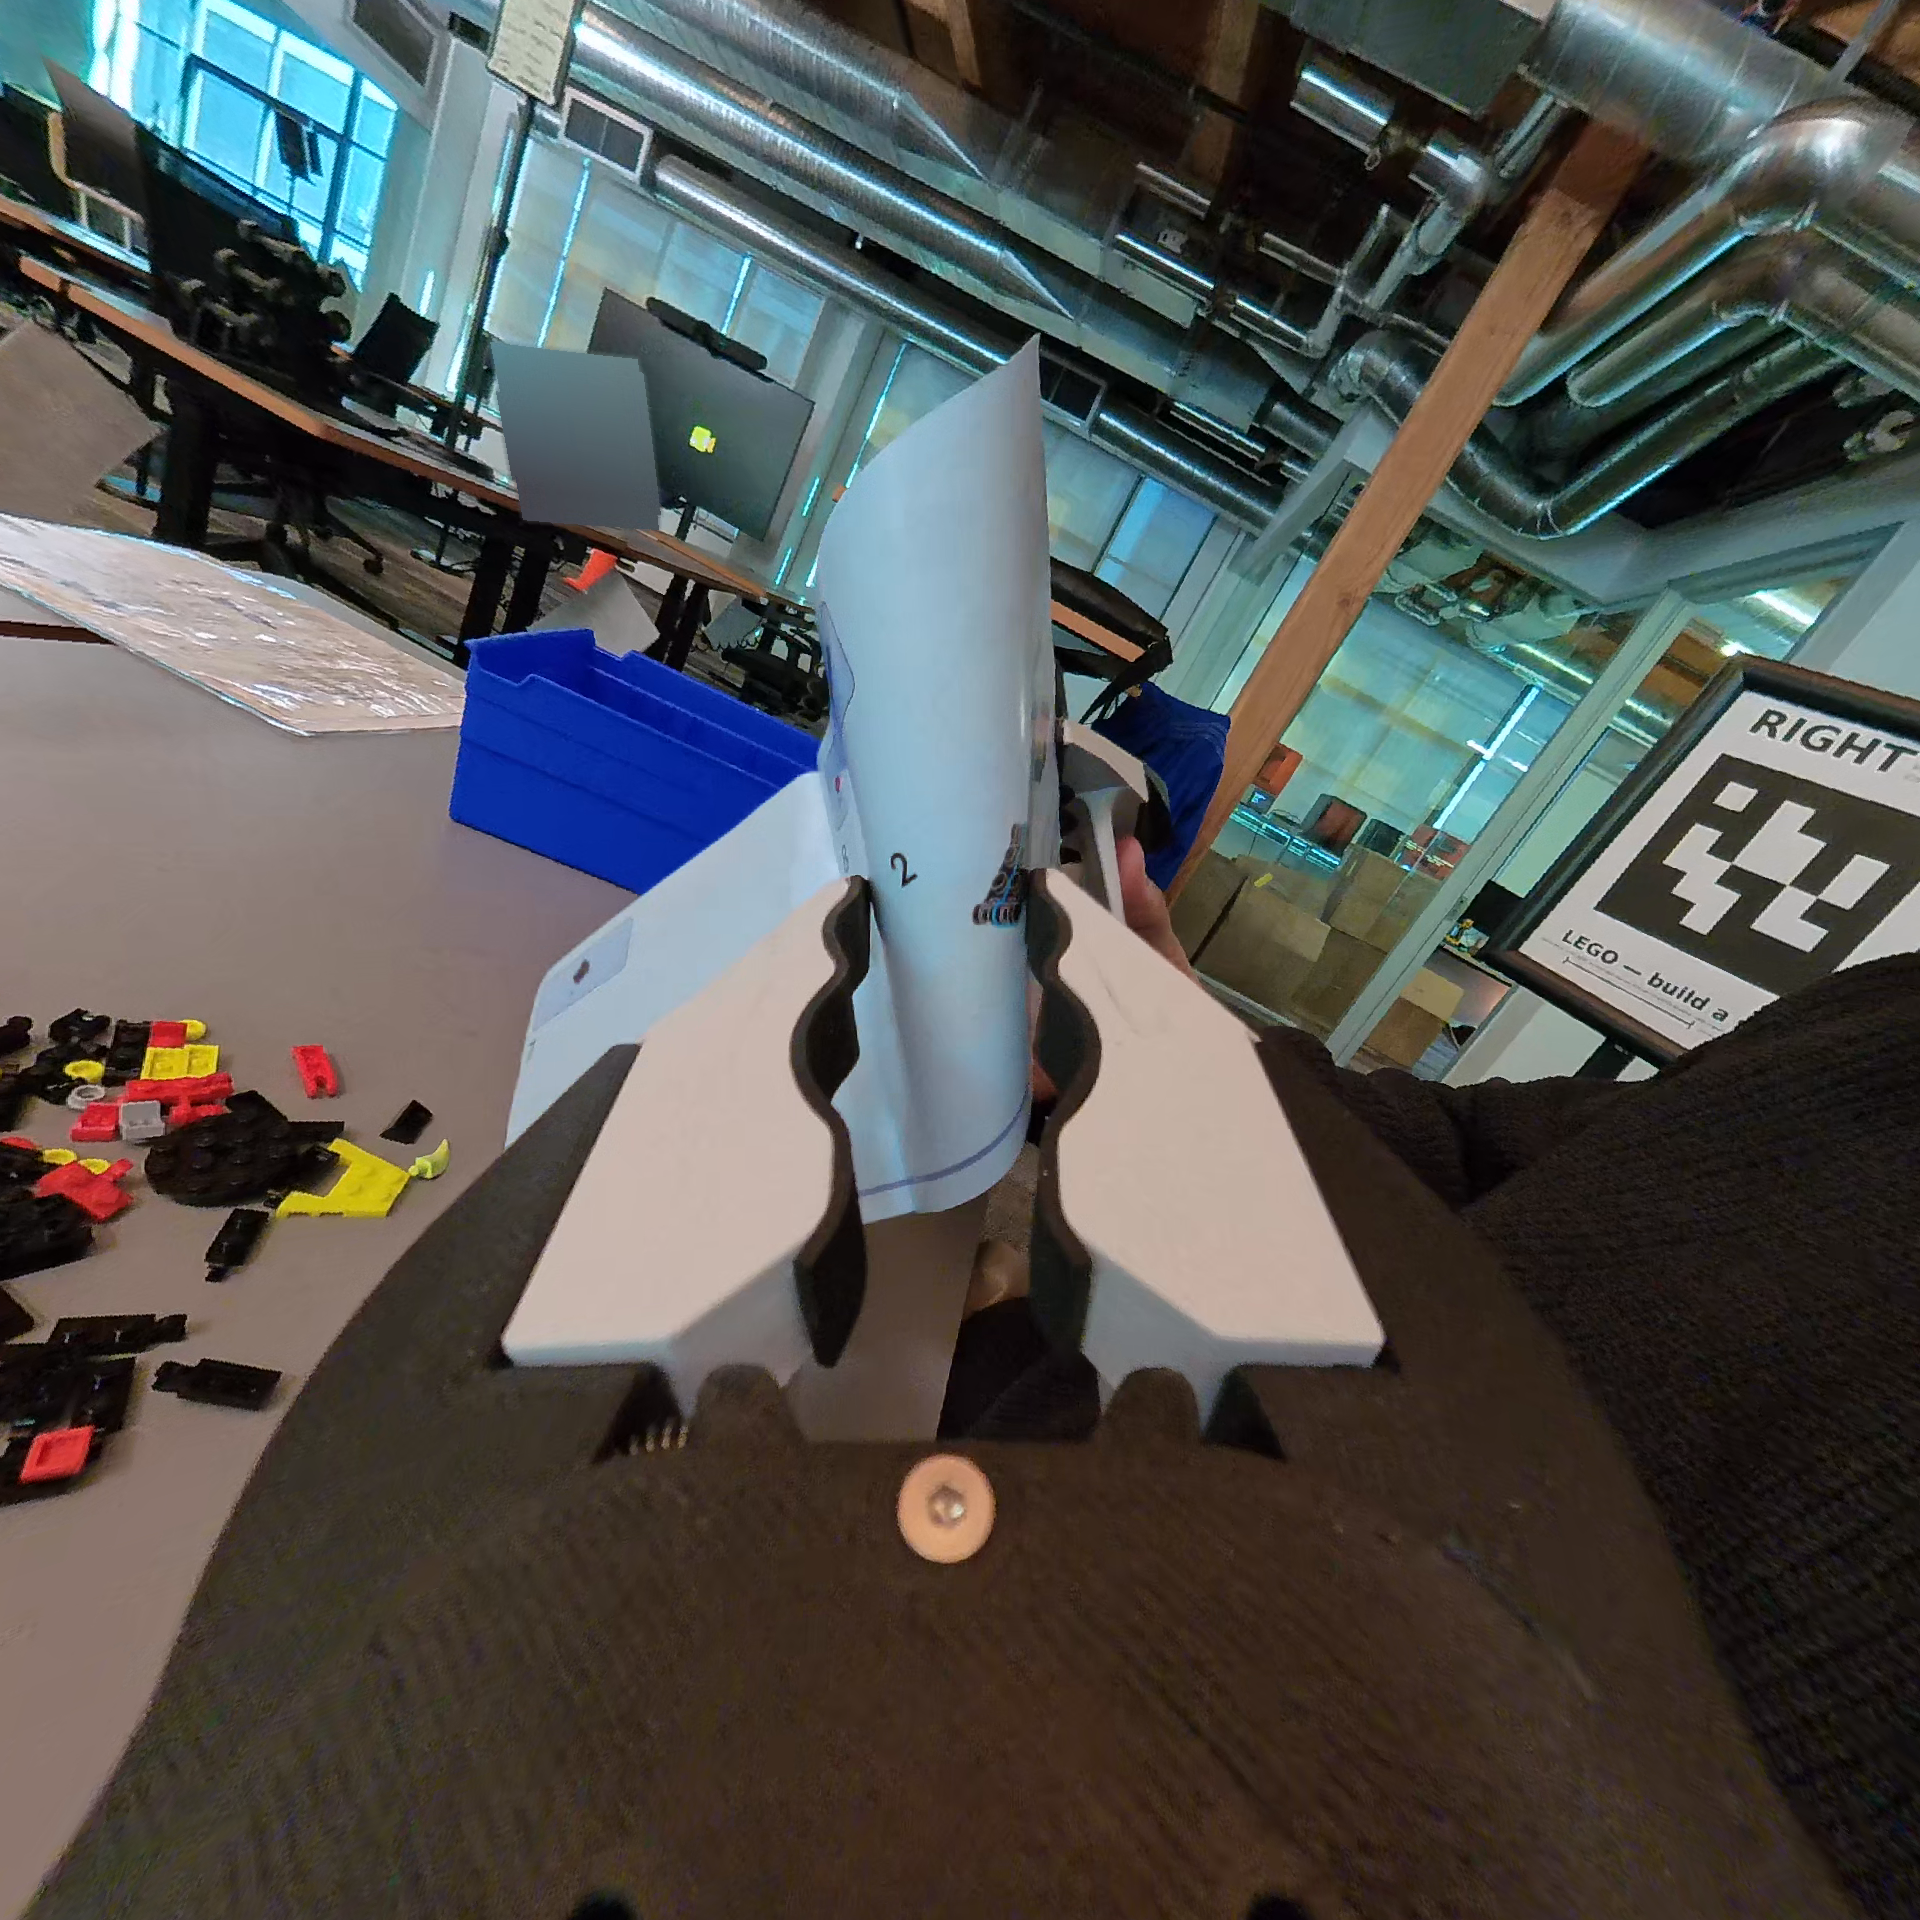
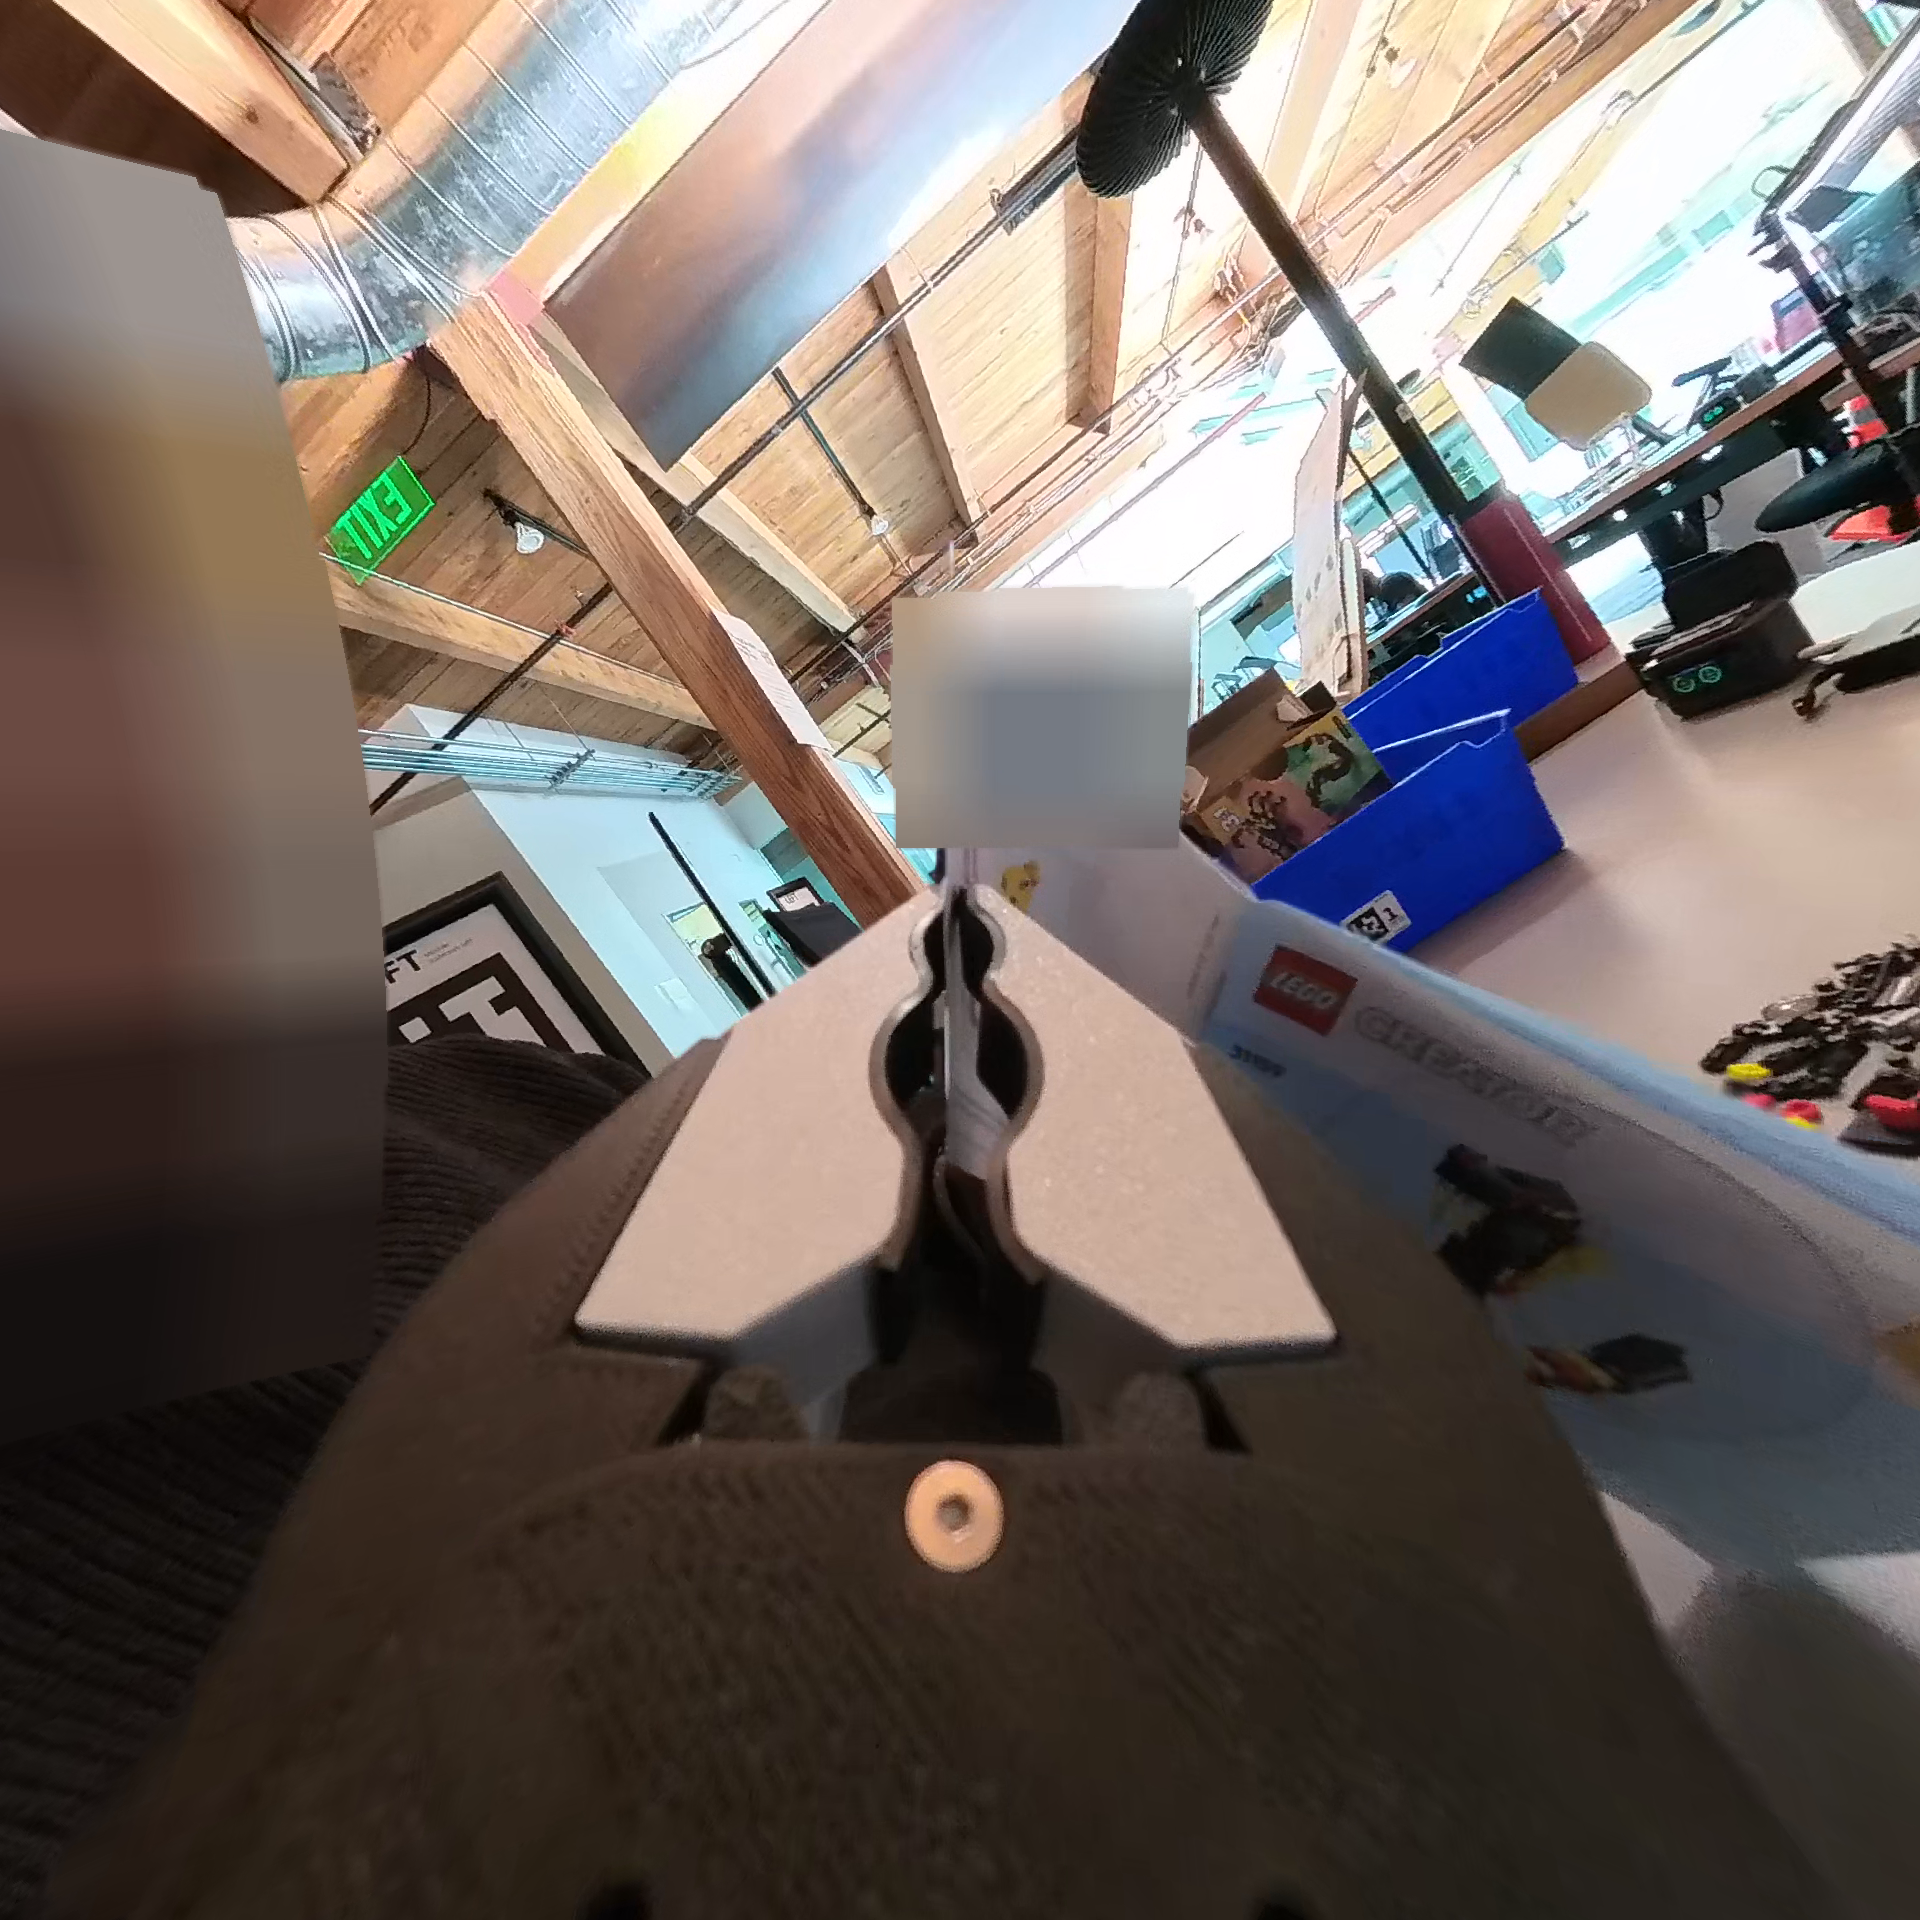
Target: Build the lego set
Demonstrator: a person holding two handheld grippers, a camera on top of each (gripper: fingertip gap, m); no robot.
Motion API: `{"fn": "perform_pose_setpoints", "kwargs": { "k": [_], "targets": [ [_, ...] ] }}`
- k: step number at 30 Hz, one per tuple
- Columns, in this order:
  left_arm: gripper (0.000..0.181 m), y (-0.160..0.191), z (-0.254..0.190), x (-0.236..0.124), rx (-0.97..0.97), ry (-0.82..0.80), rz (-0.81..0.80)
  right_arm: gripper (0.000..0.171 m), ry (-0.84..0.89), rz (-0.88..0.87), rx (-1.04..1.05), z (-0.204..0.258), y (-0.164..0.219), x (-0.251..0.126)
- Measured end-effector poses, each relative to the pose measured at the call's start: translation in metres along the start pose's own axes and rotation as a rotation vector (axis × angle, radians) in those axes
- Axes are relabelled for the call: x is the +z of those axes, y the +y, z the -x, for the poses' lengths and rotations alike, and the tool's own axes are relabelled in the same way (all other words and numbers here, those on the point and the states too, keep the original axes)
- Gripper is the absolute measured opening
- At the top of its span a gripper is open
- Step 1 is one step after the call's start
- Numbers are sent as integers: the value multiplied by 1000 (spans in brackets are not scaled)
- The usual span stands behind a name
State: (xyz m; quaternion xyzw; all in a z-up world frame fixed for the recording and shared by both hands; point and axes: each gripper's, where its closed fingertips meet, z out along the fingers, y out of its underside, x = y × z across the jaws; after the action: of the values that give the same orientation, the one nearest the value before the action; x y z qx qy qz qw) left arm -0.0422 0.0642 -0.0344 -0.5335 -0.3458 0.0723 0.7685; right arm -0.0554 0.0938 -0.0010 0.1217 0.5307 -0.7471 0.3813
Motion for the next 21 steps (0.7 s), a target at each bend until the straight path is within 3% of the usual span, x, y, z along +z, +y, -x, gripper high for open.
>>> {"fn": "perform_pose_setpoints", "kwargs": {
  "k": [12,21],
  "targets": [
    [34,-3,-4,-2,-27,45,-17,0,-13,5,3,4,-2,-1],
    [26,-4,-6,-3,-19,59,-27,0,-9,6,6,3,-2,-1]
  ]
}}
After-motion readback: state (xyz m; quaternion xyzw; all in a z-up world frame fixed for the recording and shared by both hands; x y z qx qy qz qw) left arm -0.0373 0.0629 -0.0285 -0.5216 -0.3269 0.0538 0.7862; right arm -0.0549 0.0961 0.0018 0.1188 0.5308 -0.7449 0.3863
